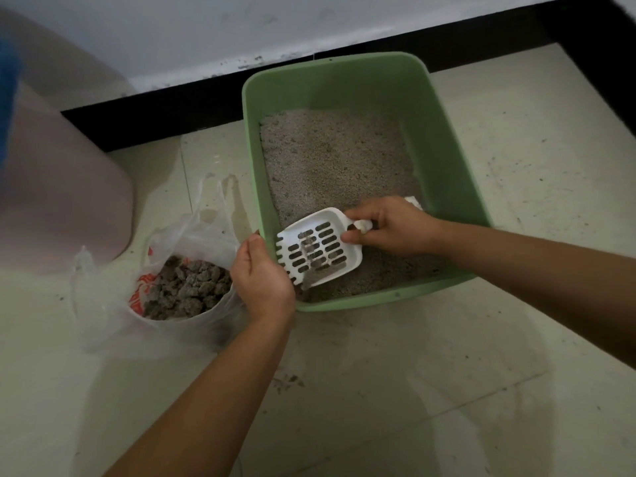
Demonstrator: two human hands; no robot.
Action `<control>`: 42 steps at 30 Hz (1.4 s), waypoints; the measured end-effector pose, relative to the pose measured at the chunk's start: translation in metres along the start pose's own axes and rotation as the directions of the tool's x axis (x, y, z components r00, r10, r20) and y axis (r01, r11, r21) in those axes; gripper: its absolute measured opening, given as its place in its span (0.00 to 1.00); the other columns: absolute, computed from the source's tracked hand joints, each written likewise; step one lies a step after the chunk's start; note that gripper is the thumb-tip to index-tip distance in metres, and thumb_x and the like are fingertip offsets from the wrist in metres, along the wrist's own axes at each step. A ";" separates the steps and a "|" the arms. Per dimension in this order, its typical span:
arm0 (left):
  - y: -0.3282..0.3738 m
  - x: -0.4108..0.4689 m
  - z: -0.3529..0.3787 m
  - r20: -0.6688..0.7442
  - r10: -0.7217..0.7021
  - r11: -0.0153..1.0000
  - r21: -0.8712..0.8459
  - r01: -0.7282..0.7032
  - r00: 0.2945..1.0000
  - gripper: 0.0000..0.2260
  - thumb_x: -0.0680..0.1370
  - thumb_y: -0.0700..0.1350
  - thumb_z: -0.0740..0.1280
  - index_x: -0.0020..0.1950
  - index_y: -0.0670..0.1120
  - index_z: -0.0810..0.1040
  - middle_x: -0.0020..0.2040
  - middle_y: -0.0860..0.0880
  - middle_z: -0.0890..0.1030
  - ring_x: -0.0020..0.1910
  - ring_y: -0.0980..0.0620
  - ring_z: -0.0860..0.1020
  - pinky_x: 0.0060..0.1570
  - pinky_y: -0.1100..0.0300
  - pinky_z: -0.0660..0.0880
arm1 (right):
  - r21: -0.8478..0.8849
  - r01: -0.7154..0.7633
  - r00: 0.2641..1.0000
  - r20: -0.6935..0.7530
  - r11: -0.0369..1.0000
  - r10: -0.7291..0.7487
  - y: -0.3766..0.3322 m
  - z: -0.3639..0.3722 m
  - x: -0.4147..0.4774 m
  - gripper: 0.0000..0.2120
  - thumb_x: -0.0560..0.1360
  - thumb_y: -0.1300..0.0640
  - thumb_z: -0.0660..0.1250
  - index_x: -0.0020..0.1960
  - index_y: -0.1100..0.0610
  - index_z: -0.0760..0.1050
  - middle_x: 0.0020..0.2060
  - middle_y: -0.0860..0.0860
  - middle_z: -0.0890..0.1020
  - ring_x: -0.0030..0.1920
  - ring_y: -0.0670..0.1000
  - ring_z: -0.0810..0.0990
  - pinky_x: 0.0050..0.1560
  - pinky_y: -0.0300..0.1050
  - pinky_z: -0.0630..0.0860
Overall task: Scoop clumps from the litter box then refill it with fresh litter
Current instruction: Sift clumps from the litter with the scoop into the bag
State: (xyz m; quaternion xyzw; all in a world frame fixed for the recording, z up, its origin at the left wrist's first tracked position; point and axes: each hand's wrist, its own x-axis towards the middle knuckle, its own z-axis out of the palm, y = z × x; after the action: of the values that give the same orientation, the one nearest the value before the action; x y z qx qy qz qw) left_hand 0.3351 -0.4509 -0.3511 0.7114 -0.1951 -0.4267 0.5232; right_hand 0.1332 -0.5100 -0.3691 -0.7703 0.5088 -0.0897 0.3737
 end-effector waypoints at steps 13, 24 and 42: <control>-0.003 0.004 0.000 0.007 0.012 1.000 -0.008 -0.012 1.000 0.17 0.80 0.47 0.60 0.60 0.37 0.79 0.56 0.39 0.82 0.58 0.40 0.79 0.63 0.41 0.73 | -0.727 -0.303 0.953 -0.241 0.616 0.184 -0.040 -0.037 0.003 0.09 0.78 0.48 0.65 0.49 0.53 0.78 0.36 0.49 0.75 0.42 0.52 0.73 0.57 0.50 0.67; -0.005 0.006 -0.002 0.024 0.067 0.996 0.054 -0.069 0.997 0.14 0.83 0.45 0.58 0.51 0.37 0.79 0.45 0.39 0.81 0.45 0.45 0.79 0.51 0.50 0.76 | -0.367 0.014 1.000 0.003 0.930 -0.014 -0.021 -0.003 0.009 0.13 0.78 0.46 0.65 0.54 0.53 0.81 0.41 0.50 0.80 0.44 0.50 0.78 0.62 0.53 0.68; -0.007 0.008 -0.001 -0.001 0.079 0.993 0.089 -0.079 0.997 0.14 0.84 0.44 0.57 0.55 0.39 0.79 0.44 0.50 0.79 0.47 0.54 0.76 0.50 0.62 0.72 | 0.225 -0.178 0.982 -0.019 0.958 0.187 -0.001 -0.010 -0.021 0.12 0.74 0.45 0.70 0.51 0.51 0.85 0.36 0.52 0.84 0.33 0.52 0.78 0.40 0.47 0.75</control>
State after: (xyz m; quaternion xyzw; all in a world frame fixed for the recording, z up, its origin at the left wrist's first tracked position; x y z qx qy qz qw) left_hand 0.3390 -0.4538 -0.3602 0.7267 -0.2408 -0.3950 0.5078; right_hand 0.1188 -0.4964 -0.3563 -0.6713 0.5719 -0.1265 0.4541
